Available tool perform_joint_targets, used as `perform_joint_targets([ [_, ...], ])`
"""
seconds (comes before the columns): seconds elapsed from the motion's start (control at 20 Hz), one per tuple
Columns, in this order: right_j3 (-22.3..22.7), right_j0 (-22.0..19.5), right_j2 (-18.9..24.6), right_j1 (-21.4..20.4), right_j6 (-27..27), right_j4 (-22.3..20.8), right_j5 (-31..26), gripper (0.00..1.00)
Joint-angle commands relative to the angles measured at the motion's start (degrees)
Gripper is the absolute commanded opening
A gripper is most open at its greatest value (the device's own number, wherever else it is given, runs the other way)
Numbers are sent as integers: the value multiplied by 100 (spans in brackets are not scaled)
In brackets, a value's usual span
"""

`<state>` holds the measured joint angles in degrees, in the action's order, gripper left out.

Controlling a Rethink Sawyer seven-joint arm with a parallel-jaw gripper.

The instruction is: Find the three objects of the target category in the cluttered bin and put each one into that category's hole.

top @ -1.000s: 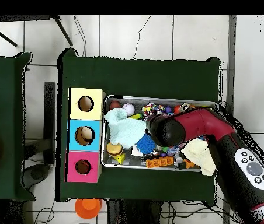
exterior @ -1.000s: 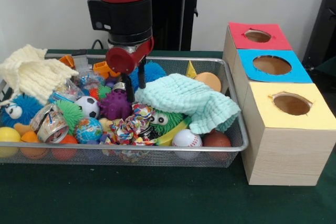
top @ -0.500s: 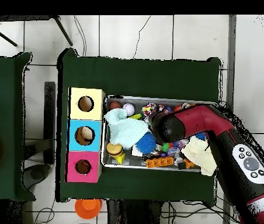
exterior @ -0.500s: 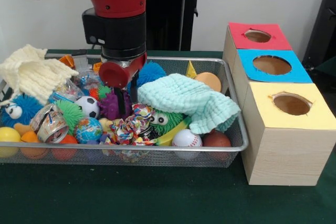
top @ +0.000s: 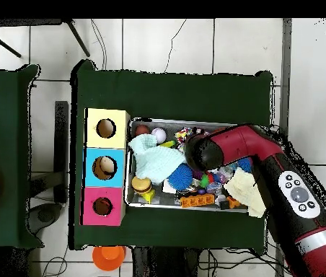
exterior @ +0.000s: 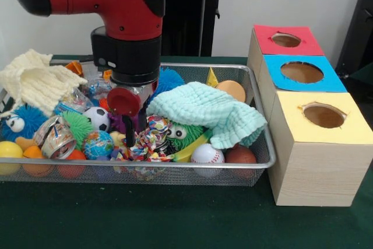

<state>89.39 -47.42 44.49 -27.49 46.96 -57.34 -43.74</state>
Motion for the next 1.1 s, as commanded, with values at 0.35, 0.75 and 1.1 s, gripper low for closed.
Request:
perform_joint_targets([
  [0.35,-665,589,-804,390,-893,-734,-418,100],
  [0.75,-547,682,-943,63,-863,-645,-342,100],
  [1.1,-345,604,-910,-343,-950,-411,-353,100],
])
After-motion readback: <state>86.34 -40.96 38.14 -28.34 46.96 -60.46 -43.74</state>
